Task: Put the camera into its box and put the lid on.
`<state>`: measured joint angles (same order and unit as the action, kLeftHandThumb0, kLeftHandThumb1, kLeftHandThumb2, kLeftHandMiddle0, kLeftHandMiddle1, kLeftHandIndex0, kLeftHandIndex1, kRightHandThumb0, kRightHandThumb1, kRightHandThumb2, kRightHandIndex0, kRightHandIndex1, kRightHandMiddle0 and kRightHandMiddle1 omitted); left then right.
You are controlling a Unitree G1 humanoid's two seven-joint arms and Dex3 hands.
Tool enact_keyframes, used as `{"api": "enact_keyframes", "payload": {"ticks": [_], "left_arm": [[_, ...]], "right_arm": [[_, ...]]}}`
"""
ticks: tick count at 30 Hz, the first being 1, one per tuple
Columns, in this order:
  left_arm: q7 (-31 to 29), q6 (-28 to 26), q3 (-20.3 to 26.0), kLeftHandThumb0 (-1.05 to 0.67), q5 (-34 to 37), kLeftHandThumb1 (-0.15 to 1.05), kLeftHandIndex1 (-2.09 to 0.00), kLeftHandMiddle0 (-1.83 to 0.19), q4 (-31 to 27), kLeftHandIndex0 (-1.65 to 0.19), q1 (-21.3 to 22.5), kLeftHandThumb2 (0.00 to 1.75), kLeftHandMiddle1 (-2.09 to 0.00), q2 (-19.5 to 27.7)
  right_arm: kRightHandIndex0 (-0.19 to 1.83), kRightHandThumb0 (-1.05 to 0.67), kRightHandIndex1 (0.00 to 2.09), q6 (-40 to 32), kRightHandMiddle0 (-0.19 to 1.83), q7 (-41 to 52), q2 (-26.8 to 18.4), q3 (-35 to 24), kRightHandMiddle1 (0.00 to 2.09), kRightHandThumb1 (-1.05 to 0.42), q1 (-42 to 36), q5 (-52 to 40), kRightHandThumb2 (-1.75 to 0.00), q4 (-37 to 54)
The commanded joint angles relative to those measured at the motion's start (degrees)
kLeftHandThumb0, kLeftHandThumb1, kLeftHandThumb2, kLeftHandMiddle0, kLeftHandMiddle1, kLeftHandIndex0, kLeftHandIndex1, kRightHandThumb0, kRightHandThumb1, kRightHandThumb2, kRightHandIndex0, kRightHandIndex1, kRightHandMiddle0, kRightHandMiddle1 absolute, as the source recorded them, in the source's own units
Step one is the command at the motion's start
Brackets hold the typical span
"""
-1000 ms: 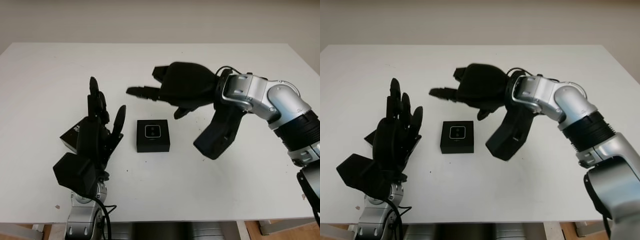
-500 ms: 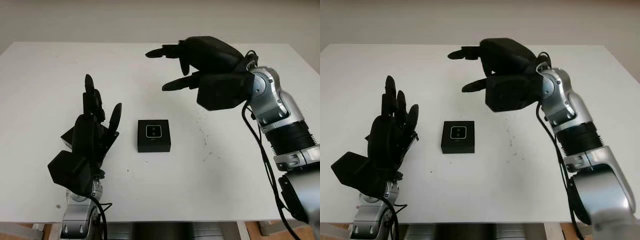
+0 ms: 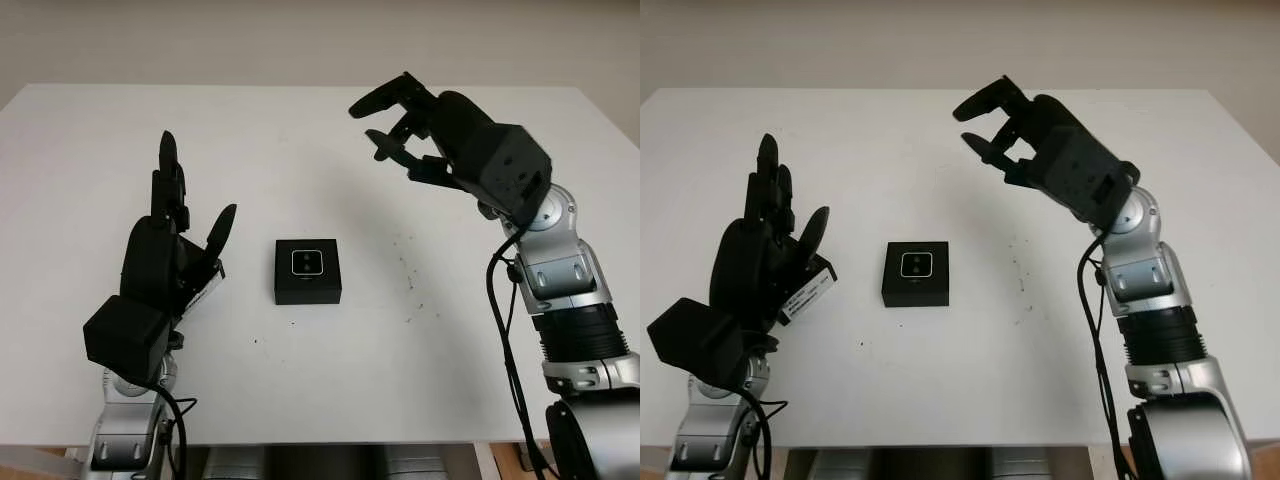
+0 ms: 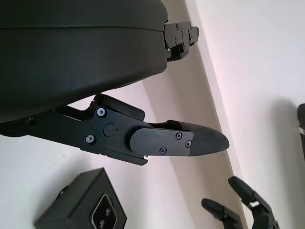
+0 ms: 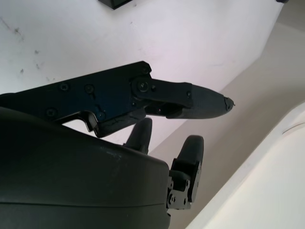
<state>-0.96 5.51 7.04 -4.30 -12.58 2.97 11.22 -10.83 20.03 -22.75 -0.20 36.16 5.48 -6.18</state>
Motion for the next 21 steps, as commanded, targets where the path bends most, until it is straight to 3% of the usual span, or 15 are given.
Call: {"api": "enact_keyframes", "payload": {"ticks": [1, 6, 12, 17, 21], "left_arm": [[-1.01, -1.04, 1.84, -0.77, -0.08, 1.05, -0.07, 0.12, -2.12, 0.13, 1.00, 0.26, -0.06, 2.59], [-9.28, -6.05, 5.97, -0.80, 3.59, 1.05, -0.01, 0.19, -4.51, 0.19, 2.34, 0.18, -0.01, 11.23], [-22.05, -14.74, 10.78, -0.86, 7.68, 1.00, -0.01, 0.19, -5.13, 0.19, 4.21, 0.07, 0.00, 25.03], [-32.07, -14.97, 11.24, -0.81, 7.66, 0.88, -0.03, 0.19, -0.81, 0.19, 7.30, 0.03, -0.03, 36.27], [-36.10, -14.77, 9.61, -0.79, 6.41, 0.83, -0.04, 0.18, 1.90, 0.18, 9.52, 0.03, -0.05, 40.60]], "right_arm": [[-0.11, -0.73, 0.93, -2.29, -0.19, -0.24, 1.14, -2.49, 0.87, -1.05, -1.92, -3.07, -0.54, 3.06], [-0.13, -0.69, 0.72, -7.14, -0.19, -1.37, 2.36, -4.66, 0.70, -1.05, -4.33, -7.34, -0.54, 6.61], [-0.12, -0.66, 0.67, -6.59, -0.19, -0.88, 1.73, -5.09, 0.66, -1.05, -6.27, -9.14, -0.58, 7.82], [-0.10, -0.66, 0.66, -6.95, -0.19, -0.90, 1.48, -5.30, 0.71, -1.05, -7.12, -9.58, -0.59, 7.83], [-0.10, -0.66, 0.66, -7.81, -0.19, -1.02, 1.52, -5.54, 0.73, -1.05, -7.41, -10.02, -0.59, 8.13]]}}
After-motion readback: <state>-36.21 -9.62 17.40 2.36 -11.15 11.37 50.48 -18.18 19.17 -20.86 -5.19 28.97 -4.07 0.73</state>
